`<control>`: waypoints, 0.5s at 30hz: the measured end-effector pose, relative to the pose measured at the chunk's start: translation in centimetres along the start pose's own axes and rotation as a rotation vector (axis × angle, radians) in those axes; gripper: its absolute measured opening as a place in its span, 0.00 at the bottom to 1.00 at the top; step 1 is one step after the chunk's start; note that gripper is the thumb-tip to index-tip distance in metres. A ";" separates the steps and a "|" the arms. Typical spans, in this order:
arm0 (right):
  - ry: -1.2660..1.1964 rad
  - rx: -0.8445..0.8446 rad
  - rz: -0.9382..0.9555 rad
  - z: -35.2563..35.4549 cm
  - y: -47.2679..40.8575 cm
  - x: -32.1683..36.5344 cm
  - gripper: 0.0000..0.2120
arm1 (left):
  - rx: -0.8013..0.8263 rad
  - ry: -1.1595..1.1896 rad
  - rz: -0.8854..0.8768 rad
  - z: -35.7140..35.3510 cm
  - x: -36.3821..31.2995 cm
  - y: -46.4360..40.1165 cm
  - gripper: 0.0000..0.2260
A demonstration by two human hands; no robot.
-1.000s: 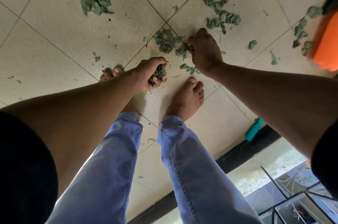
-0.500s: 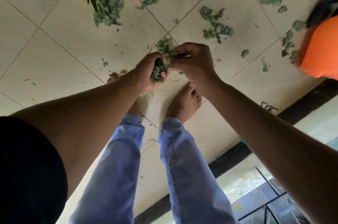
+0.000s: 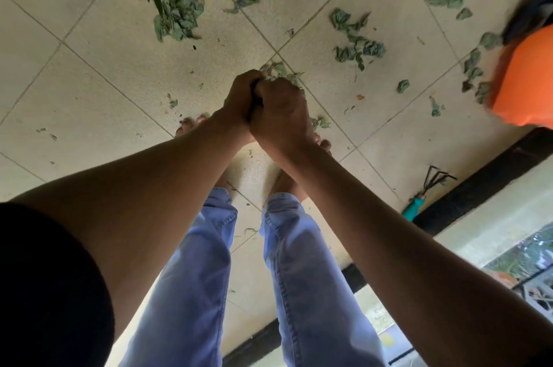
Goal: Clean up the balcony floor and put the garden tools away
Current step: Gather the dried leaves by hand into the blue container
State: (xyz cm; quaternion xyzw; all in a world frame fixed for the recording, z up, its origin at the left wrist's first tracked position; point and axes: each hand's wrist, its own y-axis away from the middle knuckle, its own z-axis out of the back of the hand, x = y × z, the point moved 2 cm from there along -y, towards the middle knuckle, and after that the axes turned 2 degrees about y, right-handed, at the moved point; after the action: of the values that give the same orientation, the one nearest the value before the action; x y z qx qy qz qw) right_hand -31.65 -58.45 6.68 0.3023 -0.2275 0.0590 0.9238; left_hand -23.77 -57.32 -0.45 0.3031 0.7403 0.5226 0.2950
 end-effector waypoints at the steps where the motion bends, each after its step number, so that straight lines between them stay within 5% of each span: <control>1: -0.012 0.044 0.005 0.1 0.2 0.4 0.15 | 0.006 0.002 0.014 0.4 0.0 -0.1 0.19; 5: -0.103 0.083 0.036 0.7 1.5 1.2 0.27 | -0.057 -0.026 0.006 1.0 0.1 0.6 0.14; 11: -0.057 -0.125 0.086 0.3 0.7 0.2 0.11 | 0.025 0.113 -0.034 0.0 0.0 1.0 0.27; 15: 0.098 -0.196 0.096 -0.8 0.3 -0.8 0.06 | 0.007 0.170 0.023 0.3 0.0 0.8 0.23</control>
State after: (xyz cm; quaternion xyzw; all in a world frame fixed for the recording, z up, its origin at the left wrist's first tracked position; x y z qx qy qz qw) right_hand -32.13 -57.75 5.92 0.1962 -0.2009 0.0954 0.9550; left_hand -23.44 -56.96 0.29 0.2673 0.7610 0.5470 0.2241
